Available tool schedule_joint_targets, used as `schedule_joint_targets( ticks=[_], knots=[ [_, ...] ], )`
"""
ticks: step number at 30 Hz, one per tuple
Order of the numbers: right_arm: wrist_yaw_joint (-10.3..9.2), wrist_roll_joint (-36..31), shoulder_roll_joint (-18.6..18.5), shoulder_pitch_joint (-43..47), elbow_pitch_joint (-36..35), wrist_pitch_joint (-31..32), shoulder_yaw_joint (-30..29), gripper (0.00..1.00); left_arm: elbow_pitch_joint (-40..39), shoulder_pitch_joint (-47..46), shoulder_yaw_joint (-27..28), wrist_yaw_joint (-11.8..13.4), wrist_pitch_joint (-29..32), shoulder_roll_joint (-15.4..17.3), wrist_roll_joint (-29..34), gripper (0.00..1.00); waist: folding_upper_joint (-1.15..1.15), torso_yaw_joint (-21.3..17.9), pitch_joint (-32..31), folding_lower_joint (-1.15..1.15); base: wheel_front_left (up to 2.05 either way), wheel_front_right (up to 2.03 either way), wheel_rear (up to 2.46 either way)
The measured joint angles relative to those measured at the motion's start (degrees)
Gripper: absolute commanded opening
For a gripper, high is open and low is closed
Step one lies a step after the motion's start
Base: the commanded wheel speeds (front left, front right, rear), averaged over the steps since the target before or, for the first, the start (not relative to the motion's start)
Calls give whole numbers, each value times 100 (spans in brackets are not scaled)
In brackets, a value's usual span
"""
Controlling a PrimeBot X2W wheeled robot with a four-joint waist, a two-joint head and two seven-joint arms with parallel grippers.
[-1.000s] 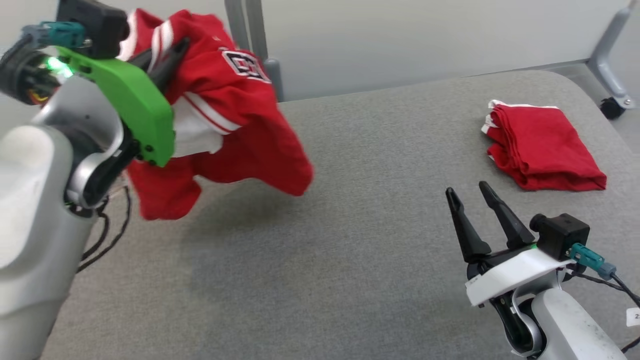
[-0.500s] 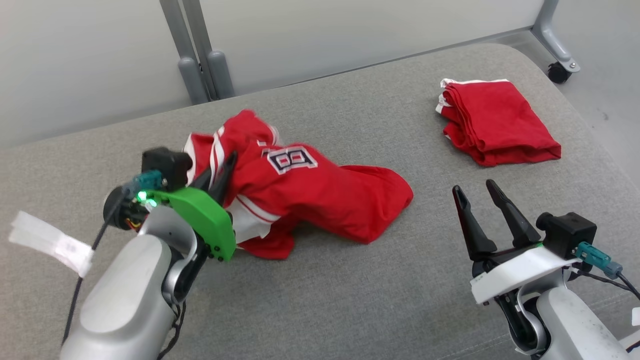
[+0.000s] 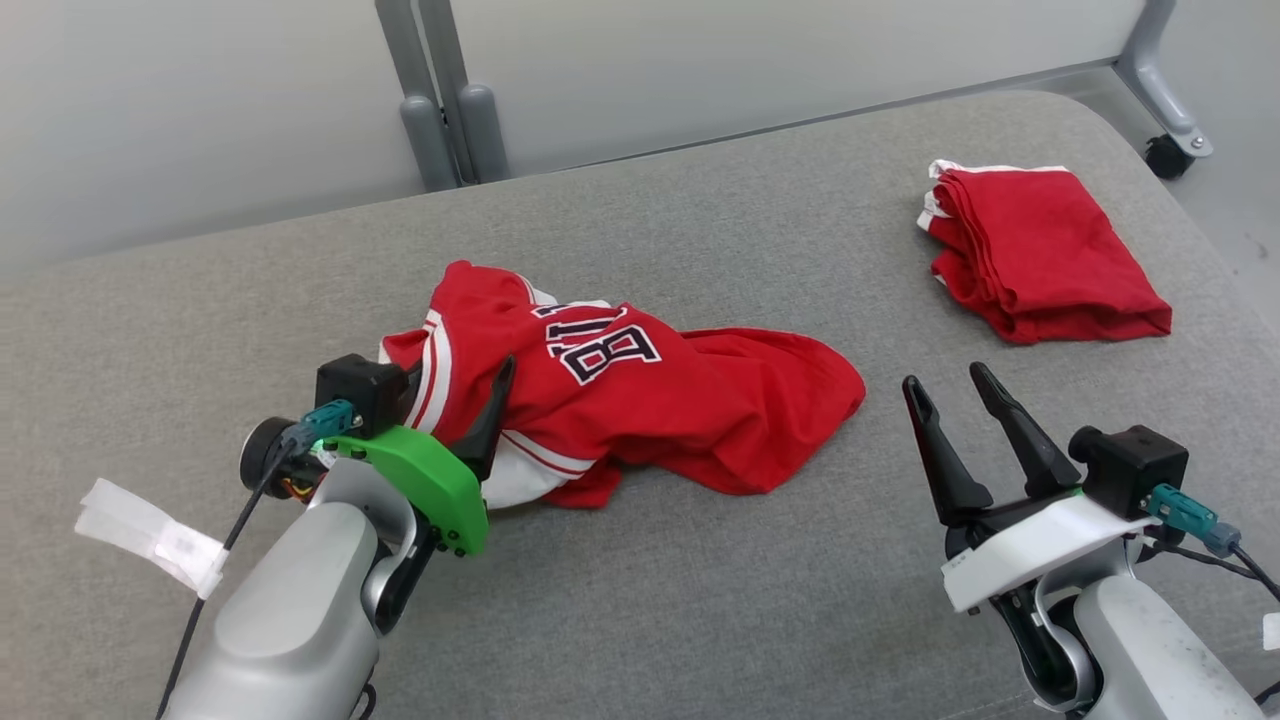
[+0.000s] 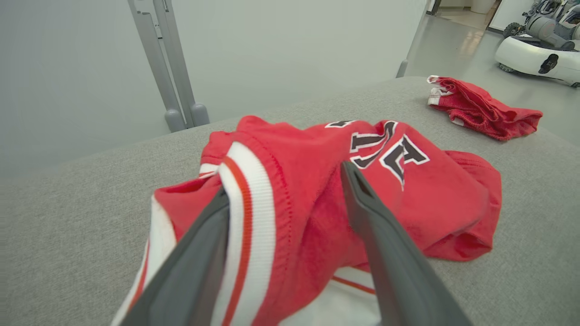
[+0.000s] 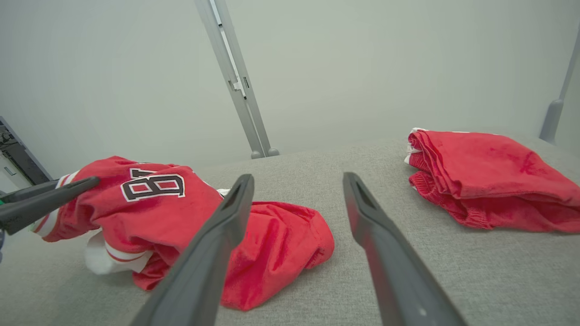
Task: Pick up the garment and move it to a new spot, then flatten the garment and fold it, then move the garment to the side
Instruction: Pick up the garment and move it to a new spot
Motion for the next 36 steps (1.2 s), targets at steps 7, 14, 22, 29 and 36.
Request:
schedule_joint_targets(
  ticks=[7, 14, 22, 29, 36],
  knots=[
    [0, -1, -55, 143, -1, 0, -88, 100, -689, 70, 122, 52, -115, 420, -58, 100, 0, 272, -190, 0, 0, 0, 0],
    [0, -3, -66, 266, -31, 0, -110, 100, -1872, 768, 524, 650, -175, 1003, -147, 100, 0, 522, -368, 0, 0, 0, 0],
    [0, -12, -34, 513, -86, 0, -233, 100, -3223, 2078, 1158, 1405, -307, 1195, -121, 100, 0, 649, -427, 0, 0, 0, 0],
    [0, -32, 33, 677, -159, 0, -379, 100, -3821, 2977, 1694, 1541, -324, 772, 314, 100, 0, 693, -408, 0, 0, 0, 0],
    [0, -107, 20, 700, -190, 0, -452, 100, -3858, 3338, 2058, 1292, -324, 347, 728, 100, 0, 707, -448, 0, 0, 0, 0]
  ],
)
